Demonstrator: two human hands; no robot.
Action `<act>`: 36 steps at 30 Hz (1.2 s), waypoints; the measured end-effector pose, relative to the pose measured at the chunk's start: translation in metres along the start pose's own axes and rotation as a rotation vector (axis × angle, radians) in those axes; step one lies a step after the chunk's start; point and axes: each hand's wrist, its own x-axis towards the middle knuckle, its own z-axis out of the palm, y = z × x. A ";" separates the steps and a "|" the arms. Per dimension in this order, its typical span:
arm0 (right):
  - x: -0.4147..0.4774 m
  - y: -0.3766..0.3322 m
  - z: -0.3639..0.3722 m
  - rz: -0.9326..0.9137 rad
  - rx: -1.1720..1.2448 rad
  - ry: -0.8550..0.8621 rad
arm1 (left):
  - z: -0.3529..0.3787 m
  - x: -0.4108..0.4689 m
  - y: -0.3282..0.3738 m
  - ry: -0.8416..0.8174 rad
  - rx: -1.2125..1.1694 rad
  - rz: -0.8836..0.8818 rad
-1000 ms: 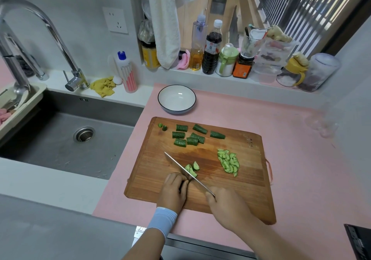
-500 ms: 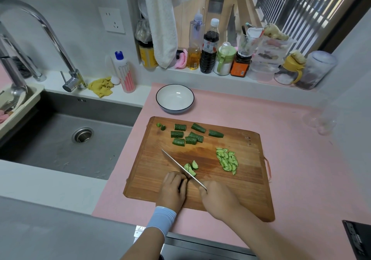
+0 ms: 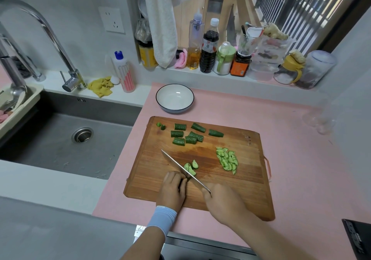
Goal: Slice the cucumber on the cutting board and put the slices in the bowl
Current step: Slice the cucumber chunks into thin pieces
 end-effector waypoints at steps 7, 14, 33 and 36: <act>-0.009 0.015 0.002 0.020 0.014 -0.001 | 0.000 0.000 0.000 -0.003 -0.003 -0.002; -0.010 0.013 0.001 0.006 0.031 0.008 | 0.001 0.000 -0.002 0.023 -0.018 0.011; 0.018 -0.008 0.012 0.062 0.009 -0.023 | 0.002 -0.002 -0.005 0.022 -0.025 0.000; 0.019 -0.009 0.011 0.072 0.011 -0.027 | 0.001 -0.002 -0.003 0.028 -0.033 0.010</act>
